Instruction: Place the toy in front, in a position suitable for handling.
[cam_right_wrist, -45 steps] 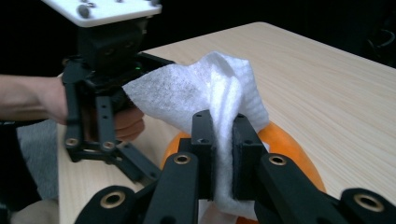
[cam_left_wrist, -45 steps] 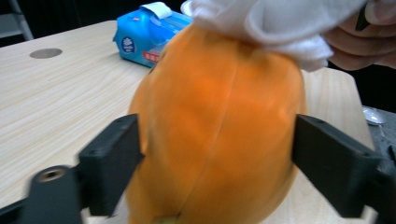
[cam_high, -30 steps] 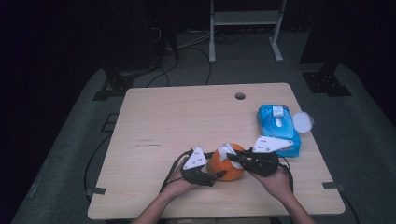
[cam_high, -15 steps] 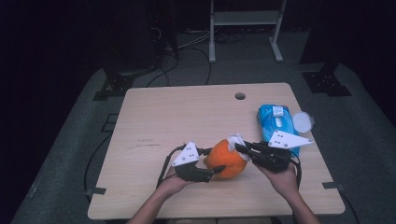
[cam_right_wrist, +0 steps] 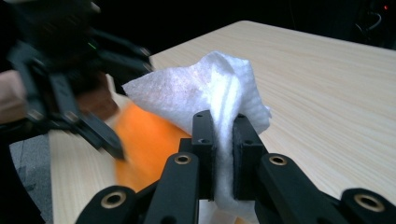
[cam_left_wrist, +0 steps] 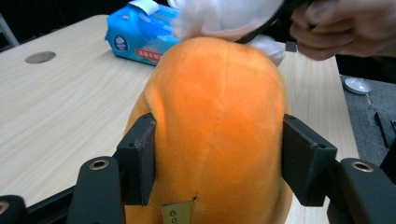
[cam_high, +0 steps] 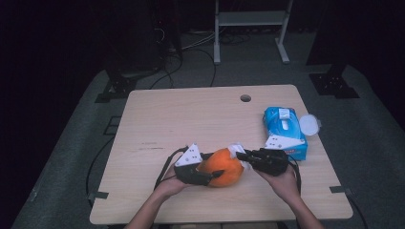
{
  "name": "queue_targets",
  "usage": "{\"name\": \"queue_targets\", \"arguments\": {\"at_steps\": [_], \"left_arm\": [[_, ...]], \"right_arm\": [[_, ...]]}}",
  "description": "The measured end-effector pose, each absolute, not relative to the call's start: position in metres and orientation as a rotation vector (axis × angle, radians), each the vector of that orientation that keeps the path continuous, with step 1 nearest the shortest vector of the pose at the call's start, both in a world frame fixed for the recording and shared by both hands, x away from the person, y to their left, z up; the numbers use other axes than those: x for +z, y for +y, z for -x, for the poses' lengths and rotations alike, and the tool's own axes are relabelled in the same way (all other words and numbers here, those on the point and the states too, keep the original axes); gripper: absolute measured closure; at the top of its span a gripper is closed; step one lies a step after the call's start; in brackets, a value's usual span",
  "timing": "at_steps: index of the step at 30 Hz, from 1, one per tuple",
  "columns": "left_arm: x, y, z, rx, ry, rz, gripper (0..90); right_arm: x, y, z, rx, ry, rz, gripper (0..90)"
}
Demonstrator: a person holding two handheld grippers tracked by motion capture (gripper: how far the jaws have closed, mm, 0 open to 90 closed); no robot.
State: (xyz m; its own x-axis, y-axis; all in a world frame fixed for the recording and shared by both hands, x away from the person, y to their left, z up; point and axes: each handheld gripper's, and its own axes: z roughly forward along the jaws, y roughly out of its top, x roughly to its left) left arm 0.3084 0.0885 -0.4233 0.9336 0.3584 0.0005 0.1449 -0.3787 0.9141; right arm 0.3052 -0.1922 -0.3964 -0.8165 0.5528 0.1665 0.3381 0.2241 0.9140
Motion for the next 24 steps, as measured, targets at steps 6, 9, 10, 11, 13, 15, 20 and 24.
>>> {"name": "queue_targets", "arguments": {"at_steps": [6, 9, 10, 11, 13, 15, 20, 24], "left_arm": [[-0.429, 0.077, -0.305, 0.268, 0.352, -1.963, 33.7], [-0.43, 0.075, -0.304, 0.293, 0.336, -1.963, 30.7], [-0.43, 0.075, -0.304, 0.295, 0.331, -1.956, 28.3], [-0.431, 0.076, -0.305, 0.295, 0.331, -1.948, 25.6], [-0.43, 0.079, -0.308, 0.279, 0.351, -1.922, 19.0], [-0.431, 0.081, -0.31, 0.281, 0.357, -1.917, 15.0], [-0.443, 0.082, -0.317, 0.253, 0.373, -1.935, 15.8], [-0.443, 0.076, -0.312, 0.283, 0.36, -1.94, 23.7]], "right_arm": [[-0.389, -0.176, -0.293, 1.65, 2.319, -0.744, 81.1], [-0.39, -0.17, -0.291, 1.62, 2.332, -0.714, 81.0], [-0.391, -0.171, -0.292, 1.618, 2.333, -0.721, 81.0], [-0.392, -0.173, -0.294, 1.623, 2.333, -0.738, 81.1], [-0.396, -0.178, -0.298, 1.603, 2.323, -0.763, 81.1], [-0.399, -0.184, -0.301, 1.601, 2.316, -0.793, 81.1], [-0.403, -0.195, -0.308, 1.591, 2.294, -0.854, 81.1], [-0.396, -0.191, -0.301, 1.61, 2.28, -0.815, 81.1]]}}
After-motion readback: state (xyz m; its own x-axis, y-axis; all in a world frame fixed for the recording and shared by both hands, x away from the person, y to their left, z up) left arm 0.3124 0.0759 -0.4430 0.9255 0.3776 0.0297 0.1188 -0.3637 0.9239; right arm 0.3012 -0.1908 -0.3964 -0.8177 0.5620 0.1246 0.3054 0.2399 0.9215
